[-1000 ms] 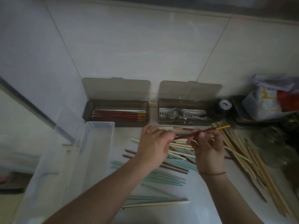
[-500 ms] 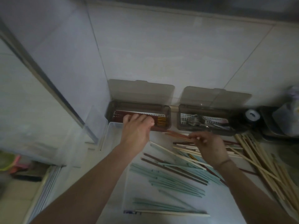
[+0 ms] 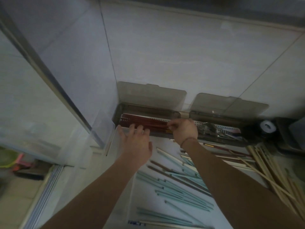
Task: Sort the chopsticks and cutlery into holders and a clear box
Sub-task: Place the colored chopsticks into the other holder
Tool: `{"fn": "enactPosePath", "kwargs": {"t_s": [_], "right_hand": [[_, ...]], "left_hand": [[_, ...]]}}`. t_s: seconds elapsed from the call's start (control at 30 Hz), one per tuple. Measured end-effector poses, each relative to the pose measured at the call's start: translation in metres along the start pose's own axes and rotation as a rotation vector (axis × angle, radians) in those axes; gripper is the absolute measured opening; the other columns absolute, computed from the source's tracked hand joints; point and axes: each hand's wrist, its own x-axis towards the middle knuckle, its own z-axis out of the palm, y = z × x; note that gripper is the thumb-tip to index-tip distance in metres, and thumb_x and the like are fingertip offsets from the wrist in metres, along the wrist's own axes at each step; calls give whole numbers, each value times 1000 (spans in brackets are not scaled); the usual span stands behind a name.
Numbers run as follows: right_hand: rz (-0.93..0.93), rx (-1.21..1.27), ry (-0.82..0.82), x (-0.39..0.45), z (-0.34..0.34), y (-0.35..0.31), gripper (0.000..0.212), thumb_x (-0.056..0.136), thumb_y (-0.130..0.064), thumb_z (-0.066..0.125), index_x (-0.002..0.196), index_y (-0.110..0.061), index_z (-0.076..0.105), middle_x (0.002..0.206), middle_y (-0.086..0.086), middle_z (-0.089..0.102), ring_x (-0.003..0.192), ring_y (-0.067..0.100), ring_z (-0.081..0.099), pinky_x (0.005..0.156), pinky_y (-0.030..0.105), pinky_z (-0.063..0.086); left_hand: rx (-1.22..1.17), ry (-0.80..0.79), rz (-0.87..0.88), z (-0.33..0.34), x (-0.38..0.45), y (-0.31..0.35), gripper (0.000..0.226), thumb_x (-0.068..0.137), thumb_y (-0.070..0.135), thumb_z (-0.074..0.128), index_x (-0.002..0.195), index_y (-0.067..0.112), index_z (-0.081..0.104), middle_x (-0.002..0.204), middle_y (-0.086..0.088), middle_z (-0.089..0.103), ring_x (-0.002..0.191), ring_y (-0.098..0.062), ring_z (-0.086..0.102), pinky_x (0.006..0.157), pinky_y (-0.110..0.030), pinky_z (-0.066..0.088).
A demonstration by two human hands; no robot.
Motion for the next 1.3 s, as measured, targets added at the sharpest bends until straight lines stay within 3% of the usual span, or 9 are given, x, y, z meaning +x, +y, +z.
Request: {"fn": "enactPosePath", "kwargs": {"t_s": [0.2, 0.37, 0.47, 0.57, 0.77, 0.87, 1.03, 1.23, 1.3], "right_hand": [[-100, -107, -64, 5, 2, -2, 15, 88, -27, 62, 91, -37, 74, 92, -6, 68, 99, 19, 55, 92, 30, 46], [-170, 27, -5, -1, -7, 35, 29, 88, -8, 55, 91, -28, 74, 94, -3, 72, 96, 21, 59, 87, 31, 50], [-123, 82, 93, -25, -23, 67, 24, 87, -4, 56, 89, -21, 74, 90, -1, 71, 90, 23, 63, 82, 36, 53], [-55, 91, 194, -58, -39, 100, 14, 87, -8, 64, 89, -18, 74, 89, -1, 70, 83, 17, 61, 76, 26, 46], [147, -18, 274, -147, -48, 177, 9, 86, -10, 65, 90, -14, 72, 85, 8, 67, 77, 26, 59, 71, 26, 39], [109, -128, 284, -183, -42, 195, 28, 84, -29, 49, 80, -13, 72, 77, 11, 67, 70, 32, 61, 66, 29, 44], [120, -210, 281, -192, -31, 204, 39, 80, -39, 42, 84, -17, 74, 80, 5, 69, 71, 31, 60, 60, 29, 46], [94, -278, 170, -185, -34, 192, 14, 72, -25, 60, 75, -22, 74, 76, -1, 68, 67, 30, 60, 55, 27, 43], [116, -316, 89, -180, -37, 191, 13, 78, -24, 61, 75, -26, 74, 77, -2, 67, 71, 28, 59, 57, 25, 38]], "left_hand": [[-13, 1, -28, 0, 1, 1, 45, 92, 44, 46, 134, 27, 47, 134, 3, 48, 135, -27, 33, 112, -72, 6], [-52, 39, 8, -3, -2, 7, 42, 93, 38, 49, 133, 26, 51, 139, 1, 45, 140, -28, 28, 113, -70, 6], [-132, 162, 202, 4, -8, 21, 38, 83, 28, 64, 120, 26, 64, 135, -1, 52, 137, -31, 34, 114, -68, 14], [-165, 158, 432, 17, -15, 42, 35, 82, 23, 65, 117, 22, 68, 133, -3, 56, 135, -31, 36, 116, -63, 15], [-152, -49, 694, 43, -35, 76, 39, 99, 29, 49, 137, 21, 52, 153, -4, 39, 147, -28, 23, 119, -56, 9], [-100, -99, 812, 61, -46, 91, 41, 102, 33, 43, 141, 21, 48, 159, -6, 32, 149, -31, 22, 118, -60, 6], [-14, -256, 805, 66, -56, 118, 56, 107, 43, 30, 157, 23, 16, 167, -2, -2, 152, -27, -8, 119, -60, -4], [34, -311, 784, 67, -61, 128, 61, 105, 47, 31, 158, 24, 10, 166, -1, -6, 151, -29, -12, 118, -61, -6], [40, -311, 789, 66, -63, 126, 61, 105, 46, 33, 157, 25, 10, 166, 0, -6, 152, -28, -11, 118, -61, -6]]}}
